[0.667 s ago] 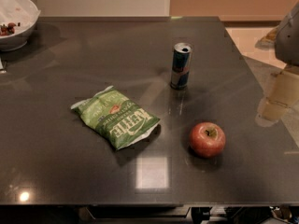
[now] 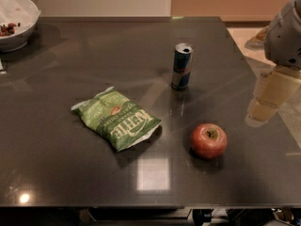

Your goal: Move green jalapeno chip bag near redbull can

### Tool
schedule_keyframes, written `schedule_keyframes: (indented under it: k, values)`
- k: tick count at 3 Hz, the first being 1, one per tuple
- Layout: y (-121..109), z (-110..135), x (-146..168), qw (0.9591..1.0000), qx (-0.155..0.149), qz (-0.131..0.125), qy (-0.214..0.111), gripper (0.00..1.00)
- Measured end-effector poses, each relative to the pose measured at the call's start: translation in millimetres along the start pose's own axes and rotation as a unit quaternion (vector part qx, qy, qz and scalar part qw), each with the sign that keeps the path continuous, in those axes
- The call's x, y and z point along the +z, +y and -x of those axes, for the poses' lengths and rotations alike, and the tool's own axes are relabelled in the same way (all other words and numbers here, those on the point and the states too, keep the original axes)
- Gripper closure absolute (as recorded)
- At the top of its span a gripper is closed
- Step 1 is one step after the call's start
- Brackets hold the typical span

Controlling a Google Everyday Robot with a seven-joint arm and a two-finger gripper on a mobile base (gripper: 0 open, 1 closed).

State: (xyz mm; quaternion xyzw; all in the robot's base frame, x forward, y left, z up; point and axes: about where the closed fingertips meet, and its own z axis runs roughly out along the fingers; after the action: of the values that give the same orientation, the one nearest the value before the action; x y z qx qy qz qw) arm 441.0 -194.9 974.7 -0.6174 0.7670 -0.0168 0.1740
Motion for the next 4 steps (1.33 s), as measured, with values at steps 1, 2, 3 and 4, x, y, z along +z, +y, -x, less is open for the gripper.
schedule_keyframes:
  k: [1,2,3,4]
  values:
    - [13.0,25.9,15.8,0.9993,-0.010,0.012,-0.034,0.00]
    - [32.6,59.1,42.2,0.9970,-0.026,0.044,-0.059,0.00]
    - [45.6,85.2,70.6,0.9951,-0.034,0.067,-0.064,0.00]
    - [49.2,107.2,94.9,0.9947,-0.034,0.074,-0.063,0.00]
